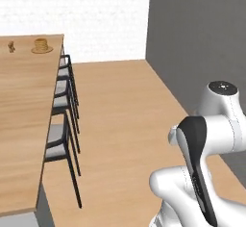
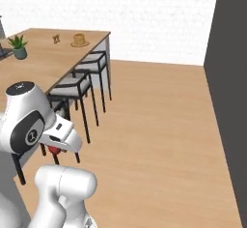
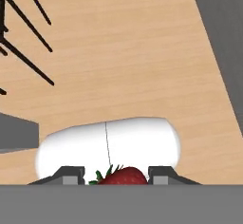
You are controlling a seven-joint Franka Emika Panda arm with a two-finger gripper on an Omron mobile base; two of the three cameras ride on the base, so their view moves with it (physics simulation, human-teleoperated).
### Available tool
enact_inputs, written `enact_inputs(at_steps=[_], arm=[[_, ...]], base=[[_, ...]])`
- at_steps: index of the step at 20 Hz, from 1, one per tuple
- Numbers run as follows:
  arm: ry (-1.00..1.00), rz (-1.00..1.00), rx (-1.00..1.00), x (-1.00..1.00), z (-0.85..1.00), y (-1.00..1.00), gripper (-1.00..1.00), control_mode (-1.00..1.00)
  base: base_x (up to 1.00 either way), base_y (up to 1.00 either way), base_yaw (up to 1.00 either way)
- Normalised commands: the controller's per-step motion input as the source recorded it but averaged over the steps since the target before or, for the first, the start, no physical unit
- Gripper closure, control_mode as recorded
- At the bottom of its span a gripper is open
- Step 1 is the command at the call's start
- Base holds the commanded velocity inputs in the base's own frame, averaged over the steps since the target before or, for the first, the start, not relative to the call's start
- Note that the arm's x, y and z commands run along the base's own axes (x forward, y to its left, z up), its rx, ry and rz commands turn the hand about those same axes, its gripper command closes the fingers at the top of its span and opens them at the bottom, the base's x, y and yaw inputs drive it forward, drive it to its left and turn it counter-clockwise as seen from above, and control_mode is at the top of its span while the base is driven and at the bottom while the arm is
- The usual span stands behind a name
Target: Take the strawberry from the fridge and place it on top of the pancake, located on the dining counter.
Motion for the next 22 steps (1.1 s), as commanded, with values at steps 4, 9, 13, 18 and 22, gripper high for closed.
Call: enact_inputs(at_steps=[4, 9, 13, 18, 22], arm=[[0.00, 0.00, 0.00, 0.00, 0.00, 0.00, 1.00, 1.00], [0.00, 0.00, 0.00, 0.00, 0.00, 0.00, 1.00, 1.00], [0.00, 0.00, 0.00, 0.00, 0.00, 0.00, 1.00, 1.00], [0.00, 0.00, 0.00, 0.00, 0.00, 0.00, 1.00, 1.00], [0.00, 0.00, 0.00, 0.00, 0.00, 0.00, 1.00, 1.00]], base=[[1.00, -0.16, 0.21], [1.00, -0.16, 0.24], [1.00, -0.23, 0.26], [1.00, -0.53, 0.27], [1.00, -0.78, 0.29]])
